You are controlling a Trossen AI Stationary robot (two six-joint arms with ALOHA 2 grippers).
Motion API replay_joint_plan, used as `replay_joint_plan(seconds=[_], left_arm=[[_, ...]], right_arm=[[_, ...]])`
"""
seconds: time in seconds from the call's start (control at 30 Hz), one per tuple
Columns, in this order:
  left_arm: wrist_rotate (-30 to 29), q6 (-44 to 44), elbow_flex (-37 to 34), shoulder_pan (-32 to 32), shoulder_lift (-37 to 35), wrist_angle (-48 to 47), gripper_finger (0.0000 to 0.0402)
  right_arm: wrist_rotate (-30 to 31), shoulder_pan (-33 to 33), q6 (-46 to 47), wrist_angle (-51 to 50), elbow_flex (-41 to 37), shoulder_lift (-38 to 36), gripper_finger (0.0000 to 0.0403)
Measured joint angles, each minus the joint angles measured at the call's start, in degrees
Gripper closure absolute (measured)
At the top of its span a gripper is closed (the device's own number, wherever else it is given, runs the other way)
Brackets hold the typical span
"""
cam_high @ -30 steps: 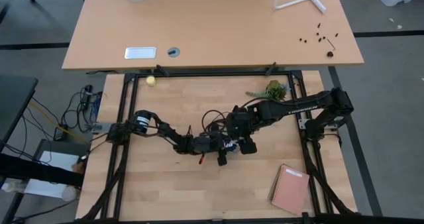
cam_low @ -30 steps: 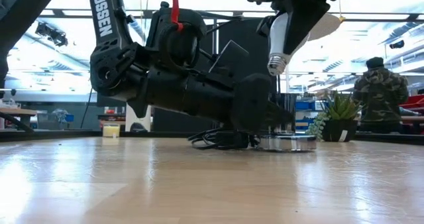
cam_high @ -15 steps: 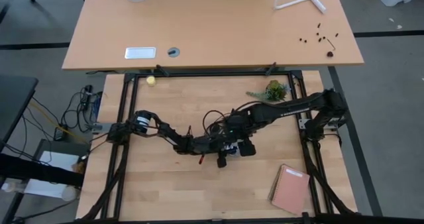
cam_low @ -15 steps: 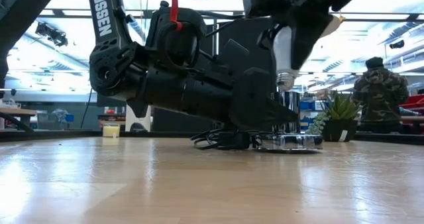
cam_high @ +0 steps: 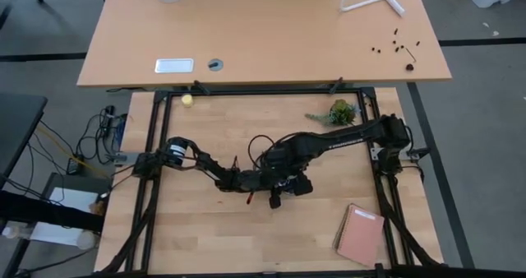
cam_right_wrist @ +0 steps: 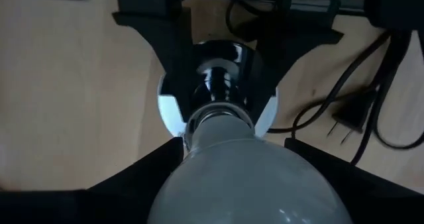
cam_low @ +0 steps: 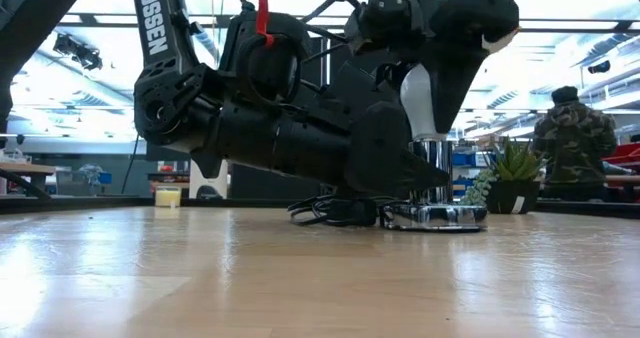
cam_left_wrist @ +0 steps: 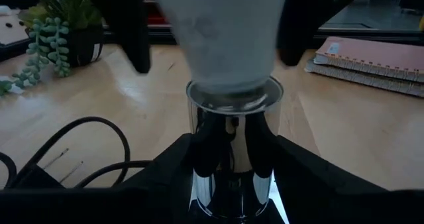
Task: Screw lightbulb
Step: Insert the white lightbulb into the metallic lamp
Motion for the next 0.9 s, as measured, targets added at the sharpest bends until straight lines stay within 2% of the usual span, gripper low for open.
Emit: replay_joint_plan(seconds=[0.33,0.73,0.9], left_arm=[[-0.5,-0.2,0.0,0.1,0.0,-0.2,0.0222],[-0.5,-0.2,0.0,0.1,0.0,-0.8,0.0222],[3.1,2.2,0.0,0.1,0.0,-0.7,0.0222]], right_arm=[[5.0,1.0,-8.5,2.0,-0.1,0.1,0.0137],[6.6,2.2,-20.7,2.3,-0.1,0.1,0.0137],[7.2,3.7,-29.1,2.6,-0.2,0.2,0.0137]])
